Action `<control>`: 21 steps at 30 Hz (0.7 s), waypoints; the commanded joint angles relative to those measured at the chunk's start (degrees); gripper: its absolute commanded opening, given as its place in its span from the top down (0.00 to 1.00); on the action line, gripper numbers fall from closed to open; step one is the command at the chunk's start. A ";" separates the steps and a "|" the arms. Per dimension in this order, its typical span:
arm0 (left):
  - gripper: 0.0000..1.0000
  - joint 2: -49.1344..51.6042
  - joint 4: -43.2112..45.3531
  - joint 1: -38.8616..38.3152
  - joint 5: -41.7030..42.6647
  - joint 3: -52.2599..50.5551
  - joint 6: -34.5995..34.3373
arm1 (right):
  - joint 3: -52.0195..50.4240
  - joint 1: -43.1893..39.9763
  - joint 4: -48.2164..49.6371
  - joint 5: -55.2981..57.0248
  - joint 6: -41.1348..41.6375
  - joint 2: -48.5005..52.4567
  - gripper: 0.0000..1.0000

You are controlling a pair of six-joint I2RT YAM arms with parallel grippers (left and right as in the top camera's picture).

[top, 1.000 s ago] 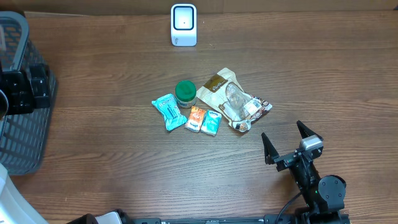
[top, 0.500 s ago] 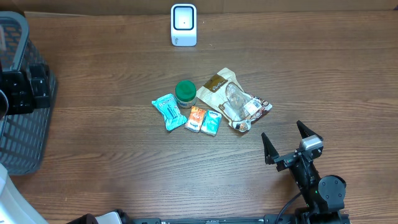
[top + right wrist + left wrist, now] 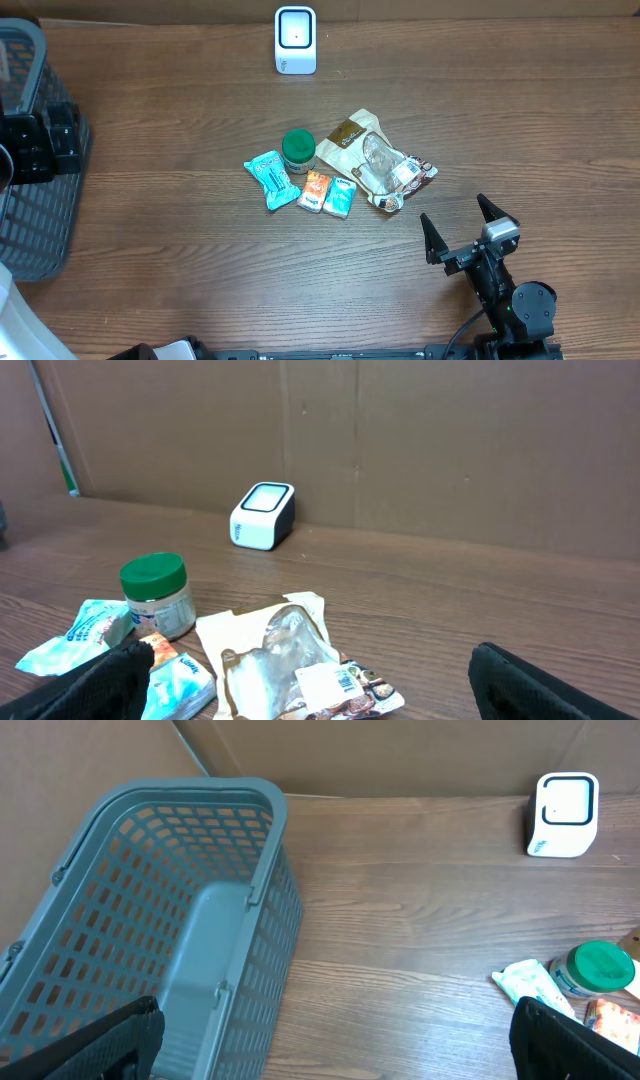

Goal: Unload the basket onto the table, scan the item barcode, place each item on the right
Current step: 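Move the right gripper toward the snack bag on the table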

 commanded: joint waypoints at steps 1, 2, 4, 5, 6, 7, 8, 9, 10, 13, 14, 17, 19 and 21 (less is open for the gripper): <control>0.00 0.15 -0.11 0.22 1.01 0.09 0.87 | -0.61 0.24 0.55 -2.16 0.17 -0.68 0.00; 0.00 0.15 -0.11 0.24 1.01 0.09 0.87 | -0.61 0.24 0.57 -2.36 0.24 -0.68 0.00; 0.01 0.15 -0.09 0.24 1.01 0.09 0.87 | -0.59 0.24 1.64 -5.62 0.87 -0.68 0.00; 0.00 0.15 -0.09 0.22 1.01 0.09 0.87 | -0.57 0.24 2.32 -7.28 2.01 -0.68 0.00; 0.01 0.15 -0.11 0.22 1.01 0.09 0.87 | -0.31 0.24 2.34 -8.92 4.17 -0.68 0.00; 0.00 0.15 -0.09 0.22 1.01 0.09 0.87 | 0.28 0.22 1.38 -9.66 6.12 -0.66 0.00; 0.00 0.15 -0.11 0.22 1.01 0.09 0.87 | 1.11 0.22 -0.04 -9.64 7.85 -0.66 0.00; 0.00 0.15 -0.11 0.24 1.01 0.09 0.87 | 2.08 0.22 -1.38 -9.68 9.55 -0.63 0.00; 0.00 0.15 -0.11 0.24 1.01 0.09 0.87 | 3.56 0.22 -2.86 -10.38 10.95 -0.55 0.00; 0.00 0.15 -0.11 0.24 1.01 0.09 0.87 | 7.76 0.22 -6.43 -12.28 10.91 0.33 0.00; 0.00 0.15 -0.09 0.24 1.01 0.09 0.87 | 10.16 0.22 -8.22 -12.46 10.88 1.09 0.00; 0.01 0.15 -0.09 0.24 1.01 0.09 0.87 | 16.70 0.22 -11.91 -12.48 10.88 4.11 0.00; 0.00 0.15 -0.09 0.24 1.01 0.09 0.87 | 21.14 0.22 -14.43 -12.66 10.86 6.95 0.00; 0.00 0.15 -0.09 0.24 1.01 0.09 0.87 | 26.69 0.22 -18.45 -12.68 10.86 10.62 0.00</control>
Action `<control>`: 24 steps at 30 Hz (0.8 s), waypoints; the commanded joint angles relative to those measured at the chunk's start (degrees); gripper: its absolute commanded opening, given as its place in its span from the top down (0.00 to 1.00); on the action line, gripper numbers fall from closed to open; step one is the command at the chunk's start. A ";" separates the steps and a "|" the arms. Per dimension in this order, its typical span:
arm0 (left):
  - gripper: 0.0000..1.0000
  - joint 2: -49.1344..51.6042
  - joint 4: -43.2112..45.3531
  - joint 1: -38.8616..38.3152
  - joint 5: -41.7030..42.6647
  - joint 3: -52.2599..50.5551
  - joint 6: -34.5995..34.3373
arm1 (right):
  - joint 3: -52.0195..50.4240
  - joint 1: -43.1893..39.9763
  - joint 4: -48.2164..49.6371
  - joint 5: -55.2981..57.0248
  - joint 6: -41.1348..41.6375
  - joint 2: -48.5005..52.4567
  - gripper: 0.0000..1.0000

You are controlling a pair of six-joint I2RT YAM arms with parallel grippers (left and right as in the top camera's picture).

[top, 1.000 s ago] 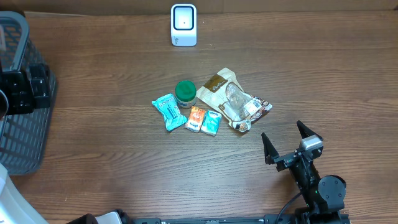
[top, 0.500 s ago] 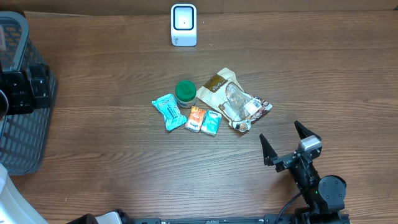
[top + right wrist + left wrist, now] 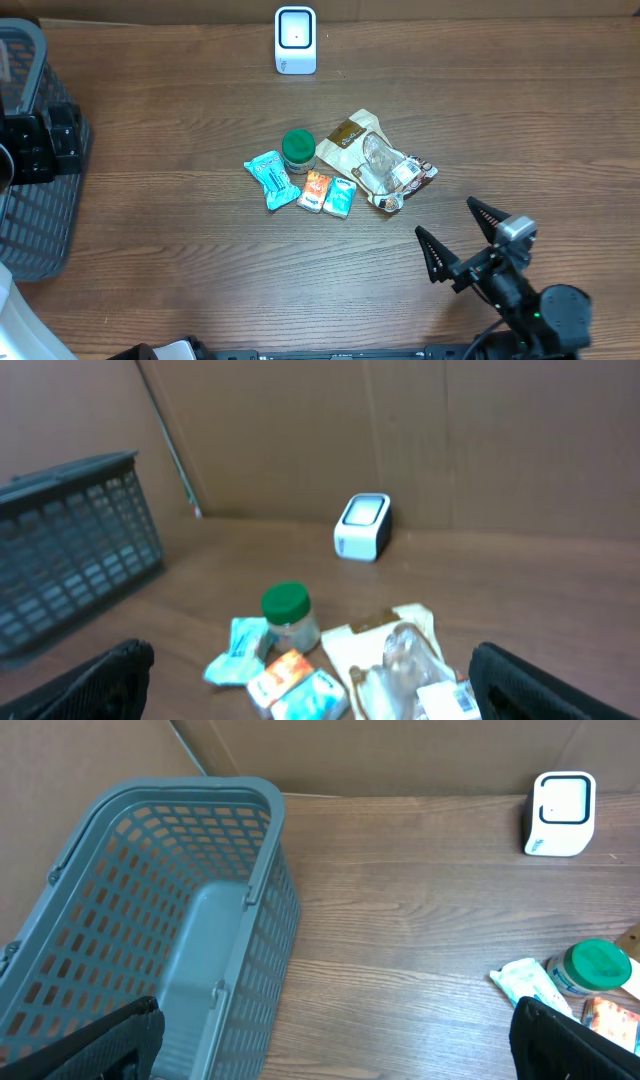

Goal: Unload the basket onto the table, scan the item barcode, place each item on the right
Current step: 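Move the right gripper toward the snack bag on the table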

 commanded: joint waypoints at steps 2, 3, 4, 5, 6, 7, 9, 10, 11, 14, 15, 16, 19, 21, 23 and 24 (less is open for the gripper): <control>0.00 0.15 0.04 0.24 0.72 0.11 0.87 | 14.86 0.20 -8.92 -1.25 0.76 9.27 0.00; 0.00 0.15 0.04 0.22 0.72 0.11 0.87 | 18.49 0.22 -11.63 -1.44 0.63 11.65 0.00; 0.00 0.15 0.04 0.24 0.72 0.11 0.87 | 21.46 0.20 -13.88 -1.60 0.63 13.57 0.00; 0.01 0.15 0.04 0.22 0.72 0.11 0.87 | 24.50 0.22 -16.22 -1.77 0.63 15.56 0.00; 0.00 0.15 0.04 0.22 0.72 0.11 0.87 | 28.09 0.22 -19.17 -1.88 0.66 17.97 0.00; 0.01 0.15 0.04 0.22 0.72 0.11 0.87 | 31.21 0.22 -21.86 -2.23 0.63 20.09 0.00; 0.00 0.15 0.04 0.22 0.72 0.11 0.87 | 38.25 0.22 -28.63 -2.36 0.66 24.96 0.00; 0.00 0.15 0.04 0.22 0.72 0.11 0.87 | 40.70 0.22 -31.08 -2.45 0.68 26.75 0.00; 0.01 0.15 0.04 0.22 0.72 0.11 0.87 | 44.83 0.22 -35.41 -2.91 0.66 29.77 0.00; 0.00 0.15 0.07 0.24 0.72 0.11 0.87 | 53.48 0.22 -44.06 -4.66 0.68 36.59 0.00; 0.00 0.15 0.07 0.24 0.72 0.11 0.87 | 56.30 0.22 -46.53 -5.81 0.68 39.01 0.00; 0.00 0.15 0.04 0.24 0.72 0.11 0.87 | 58.42 0.22 -48.11 -7.37 0.68 40.89 0.00; 0.00 0.17 0.04 0.24 0.72 0.11 0.87 | 61.68 0.22 -48.72 -12.74 0.79 45.07 0.00; 0.00 0.17 0.04 0.22 0.72 0.11 0.87 | 61.75 0.22 -47.52 -17.79 0.92 46.88 0.00; 0.00 0.17 0.07 0.24 0.72 0.11 0.87 | 61.72 0.22 -46.38 -21.84 0.90 48.68 0.00; 0.00 0.17 0.04 0.22 0.72 0.11 0.87 | 61.72 0.22 -45.97 -22.91 0.92 49.83 0.01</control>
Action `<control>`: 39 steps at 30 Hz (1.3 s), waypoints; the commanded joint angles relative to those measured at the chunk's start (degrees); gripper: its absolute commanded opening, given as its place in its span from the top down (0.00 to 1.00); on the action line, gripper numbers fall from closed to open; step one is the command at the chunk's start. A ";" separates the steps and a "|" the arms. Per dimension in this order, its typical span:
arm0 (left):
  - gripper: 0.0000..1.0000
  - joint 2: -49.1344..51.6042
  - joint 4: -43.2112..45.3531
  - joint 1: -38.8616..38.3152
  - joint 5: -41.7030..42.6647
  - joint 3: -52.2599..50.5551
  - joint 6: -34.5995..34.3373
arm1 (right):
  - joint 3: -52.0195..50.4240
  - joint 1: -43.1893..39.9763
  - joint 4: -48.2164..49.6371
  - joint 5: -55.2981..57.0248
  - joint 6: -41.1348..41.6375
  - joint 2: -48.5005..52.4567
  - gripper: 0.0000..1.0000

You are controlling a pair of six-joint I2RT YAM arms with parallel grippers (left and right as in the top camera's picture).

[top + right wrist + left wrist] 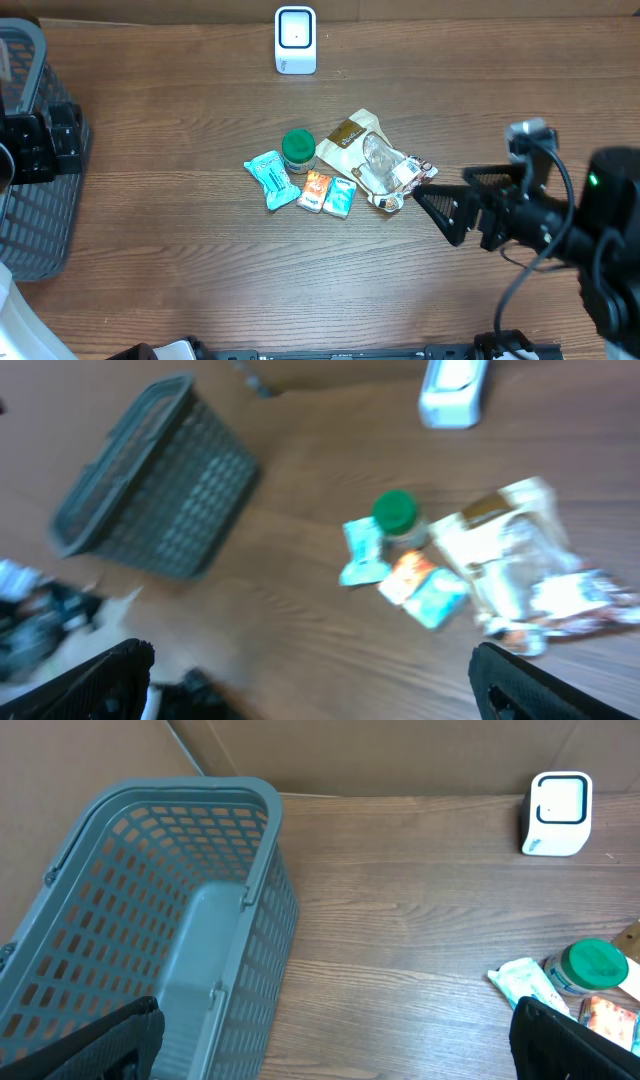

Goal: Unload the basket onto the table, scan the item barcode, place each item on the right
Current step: 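Move the right gripper toward the snack bag on the table, then lower the right gripper and grasp the mint-green Kleenex pack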

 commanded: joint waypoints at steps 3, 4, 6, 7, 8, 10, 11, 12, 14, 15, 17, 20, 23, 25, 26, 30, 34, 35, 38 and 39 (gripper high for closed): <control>0.00 0.11 0.07 0.22 0.39 0.13 0.87 | 1.14 0.22 0.59 -8.83 1.88 5.77 0.28; 0.01 0.11 0.07 0.22 0.39 0.13 0.87 | 1.01 0.22 0.44 -8.83 3.54 7.23 0.30; 0.00 0.11 0.07 0.22 0.39 0.13 0.87 | 0.66 0.52 0.07 -8.31 7.52 11.04 0.37; 0.00 0.11 0.09 0.24 0.39 0.13 0.87 | 0.55 0.81 -0.09 -7.65 8.55 12.09 0.39; 0.00 0.11 0.09 0.22 0.39 0.13 0.87 | 0.35 1.46 -0.37 -5.70 10.43 13.75 0.43; 0.00 0.11 0.09 0.24 0.39 0.13 0.87 | 0.26 3.43 -1.42 -0.15 13.84 16.52 0.44; 0.00 0.11 0.07 0.22 0.39 0.13 0.87 | 0.26 4.90 -2.01 3.43 15.85 17.97 0.44; 0.00 0.11 0.07 0.24 0.39 0.13 0.87 | 0.26 6.01 -2.40 6.05 17.40 18.99 0.45; 0.00 0.11 0.07 0.22 0.39 0.13 0.87 | 0.26 9.62 -3.21 12.92 22.05 21.88 0.45; 0.00 0.11 0.09 0.22 0.39 0.13 0.87 | 0.26 11.56 -3.34 15.54 23.96 23.47 0.45; 0.00 0.11 0.07 0.24 0.39 0.13 0.87 | 0.26 15.08 -3.32 19.04 26.80 26.43 0.45; 0.00 0.11 0.07 0.24 0.39 0.13 0.87 | 0.26 20.26 -3.28 24.26 32.22 32.41 0.45; 0.01 0.11 0.07 0.22 0.39 0.13 0.87 | 0.24 22.80 -2.23 25.92 35.10 37.57 0.45; 0.00 0.11 0.07 0.24 0.39 0.13 0.87 | 0.24 23.71 -1.27 25.70 36.04 41.11 0.45; 0.01 0.11 0.07 0.24 0.39 0.13 0.87 | 0.24 24.02 -0.87 25.70 36.04 42.69 0.46; 0.01 0.11 0.09 0.22 0.39 0.13 0.87 | 0.24 24.37 0.92 25.44 36.04 48.57 0.46; 0.00 0.11 0.09 0.22 0.39 0.13 0.87 | 0.24 24.37 2.82 24.39 36.00 52.30 0.49; 0.00 0.11 0.07 0.24 0.39 0.13 0.87 | 0.15 24.37 3.21 24.39 36.00 52.78 0.49; 0.00 0.11 0.07 0.24 0.39 0.13 0.87 | -0.79 24.37 4.96 24.41 36.00 53.55 0.49; 0.00 0.11 0.07 0.22 0.39 0.13 0.87 | -1.53 24.37 5.97 24.30 36.00 53.59 0.50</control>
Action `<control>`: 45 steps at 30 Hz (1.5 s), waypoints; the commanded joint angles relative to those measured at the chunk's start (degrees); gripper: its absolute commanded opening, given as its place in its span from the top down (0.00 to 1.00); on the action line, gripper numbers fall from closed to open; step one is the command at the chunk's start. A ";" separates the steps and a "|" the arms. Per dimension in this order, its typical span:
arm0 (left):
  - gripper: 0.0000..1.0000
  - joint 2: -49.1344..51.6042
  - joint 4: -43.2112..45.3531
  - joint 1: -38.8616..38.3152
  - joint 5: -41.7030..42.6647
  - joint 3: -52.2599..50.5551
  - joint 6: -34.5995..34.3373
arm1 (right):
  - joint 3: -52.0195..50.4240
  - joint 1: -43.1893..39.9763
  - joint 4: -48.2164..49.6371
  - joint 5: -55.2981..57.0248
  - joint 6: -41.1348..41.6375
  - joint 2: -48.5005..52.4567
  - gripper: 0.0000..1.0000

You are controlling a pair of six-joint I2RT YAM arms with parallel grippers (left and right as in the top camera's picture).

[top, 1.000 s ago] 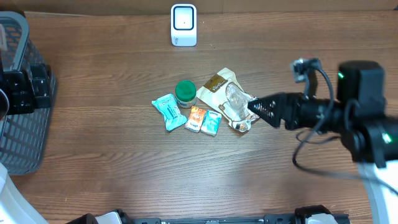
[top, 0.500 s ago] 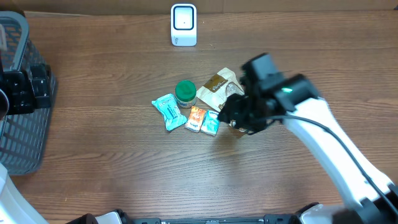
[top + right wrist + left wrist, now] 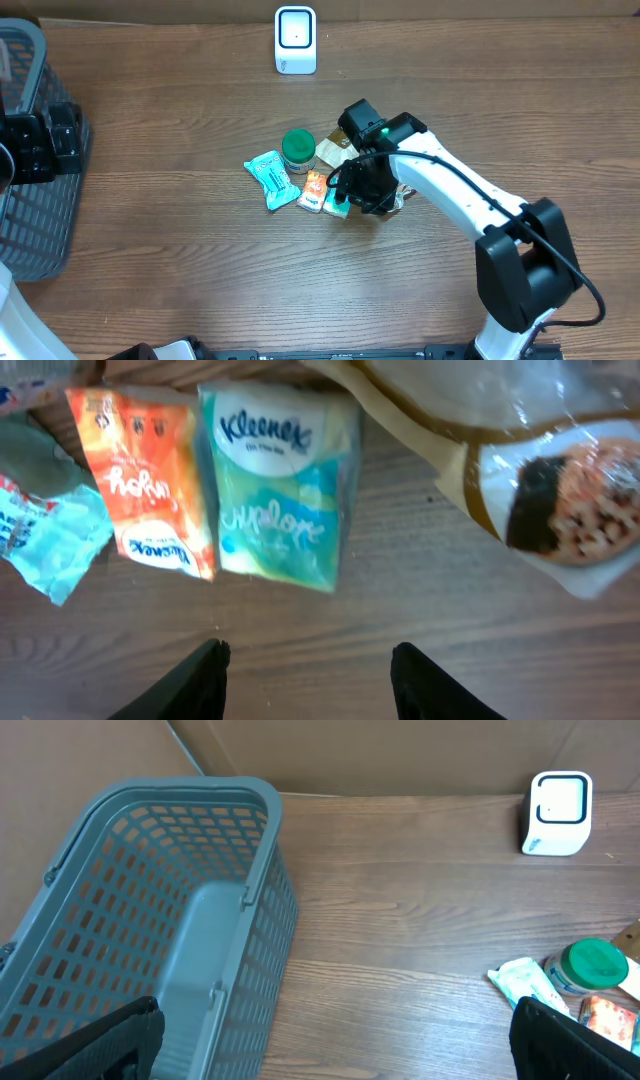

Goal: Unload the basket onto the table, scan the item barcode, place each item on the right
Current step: 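Lower the right gripper and grasp the mint-green Kleenex pack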

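The white barcode scanner stands at the table's far edge. In the middle lies a pile: a teal packet, a green-lidded jar, an orange tissue pack, a Kleenex tissue pack and a brown snack bag. My right gripper hangs open just above the wood, on the near side of the Kleenex pack, with nothing between its fingers. My left gripper is open at the far left, beside the basket.
A grey plastic basket fills the left edge of the table. My right arm stretches from the front right corner over the snack bag. The scanner also shows in the left wrist view.
My right gripper was high to the right of the snack bag. Now it is low over the pile by the Kleenex pack, still open. The left arm has not moved.
My right arm first sat low at the front right corner, open, facing the pile. It then stood a little higher there, then high to the right of the snack bag. Now it is down at the tissue packs. No item has moved.
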 commanded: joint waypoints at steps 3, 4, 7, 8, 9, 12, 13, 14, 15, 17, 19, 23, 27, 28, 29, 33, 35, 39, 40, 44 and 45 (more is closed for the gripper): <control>0.00 0.07 0.09 0.24 0.39 0.13 0.87 | -4.57 0.22 4.52 -0.02 0.87 0.42 0.50; 0.00 0.07 0.07 0.24 0.39 0.13 0.87 | -5.66 0.22 5.40 -0.04 0.92 0.48 0.50; 0.01 0.07 0.09 0.22 0.39 0.13 0.87 | -8.83 0.22 9.53 -0.74 1.95 0.48 0.52; 0.01 0.07 0.07 0.22 0.39 0.13 0.87 | -9.79 0.22 11.23 -1.36 1.95 0.48 0.53; 0.00 0.07 0.07 0.22 0.39 0.13 0.87 | -10.54 0.22 12.70 -1.86 1.95 0.48 0.54; 0.01 0.07 0.09 0.24 0.39 0.13 0.87 | -12.57 0.22 16.48 -2.38 2.16 0.48 0.57; 0.00 0.07 0.09 0.22 0.39 0.13 0.87 | -13.20 0.22 17.66 -2.36 2.14 0.48 0.58; 0.01 0.07 0.07 0.22 0.39 0.13 0.87 | -13.75 0.22 18.73 -2.27 2.14 0.48 0.60; 0.01 0.07 0.07 0.22 0.39 0.13 0.87 | -14.16 0.22 19.50 -2.10 2.14 0.48 0.61; 0.00 0.07 0.07 0.24 0.39 0.13 0.87 | -15.26 0.22 21.03 -1.49 2.16 0.48 0.64; 0.00 0.07 0.07 0.22 0.39 0.13 0.87 | -16.41 0.22 22.21 -1.22 2.14 0.48 0.68; 0.00 0.07 0.07 0.24 0.39 0.13 0.87 | -18.64 0.22 23.19 1.38 2.12 0.48 0.85; 0.01 0.07 0.07 0.24 0.39 0.13 0.87 | -18.45 -0.07 21.31 1.16 1.60 0.28 0.96; 0.01 0.07 0.07 0.24 0.39 0.13 0.87 | -18.10 -0.44 20.55 0.44 0.48 0.15 0.96; 0.00 0.07 0.07 0.22 0.39 0.13 0.87 | -17.22 -1.40 19.04 -2.19 -2.86 -0.52 0.96; 0.00 0.07 0.07 0.22 0.39 0.13 0.87 | -15.17 -5.16 15.89 -11.93 -11.41 -4.39 0.96; 0.00 0.07 0.07 0.24 0.39 0.13 0.87 | -14.82 -7.63 15.80 -20.59 -17.49 -7.48 0.96; 0.00 0.07 0.07 0.24 0.39 0.13 0.87 | -14.67 -13.18 16.13 -40.52 -29.73 -13.22 0.96; 0.01 0.07 0.09 0.24 0.39 0.13 0.87 | -14.67 -14.38 15.93 -44.26 -31.23 -14.23 0.96; 0.01 0.07 0.07 0.22 0.39 0.13 0.87 | -14.67 -18.05 16.13 -57.72 -33.18 -16.68 0.96; 0.00 0.07 0.07 0.22 0.39 0.13 0.87 | -14.67 -18.49 16.87 -61.55 -33.38 -16.81 0.96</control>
